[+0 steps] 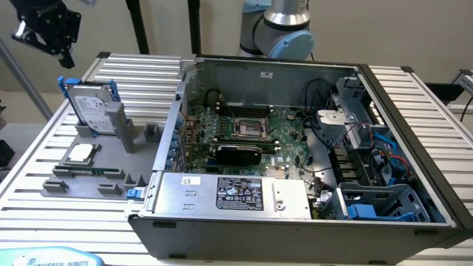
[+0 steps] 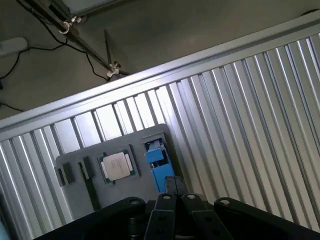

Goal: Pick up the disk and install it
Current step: 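Pick up the disk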

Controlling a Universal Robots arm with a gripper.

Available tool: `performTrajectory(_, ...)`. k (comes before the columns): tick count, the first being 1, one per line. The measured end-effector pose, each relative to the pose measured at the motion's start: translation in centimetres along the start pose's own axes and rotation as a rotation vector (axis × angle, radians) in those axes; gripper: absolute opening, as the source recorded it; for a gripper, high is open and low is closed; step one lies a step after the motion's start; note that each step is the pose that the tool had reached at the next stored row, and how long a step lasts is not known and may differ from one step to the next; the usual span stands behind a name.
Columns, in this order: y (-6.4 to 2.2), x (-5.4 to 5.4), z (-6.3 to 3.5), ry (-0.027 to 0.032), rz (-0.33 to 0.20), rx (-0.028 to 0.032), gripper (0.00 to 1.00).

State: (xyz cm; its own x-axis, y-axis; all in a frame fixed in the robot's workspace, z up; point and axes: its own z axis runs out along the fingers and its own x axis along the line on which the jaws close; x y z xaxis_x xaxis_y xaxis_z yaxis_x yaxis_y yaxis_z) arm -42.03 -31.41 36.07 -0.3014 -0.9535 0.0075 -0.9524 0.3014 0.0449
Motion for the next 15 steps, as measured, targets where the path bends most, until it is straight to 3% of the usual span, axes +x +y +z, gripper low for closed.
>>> performTrajectory(9, -0.01, 0.01, 0.19, 0.008, -0.138, 0.0014, 0.11)
performTrajectory(13, -0.06, 0.14, 0.27, 0.0089, -0.162, 0.0019, 0.11)
performTrajectory(15, -0.07, 0.18, 0.28, 0.009, -0.163, 0.0018, 0.18)
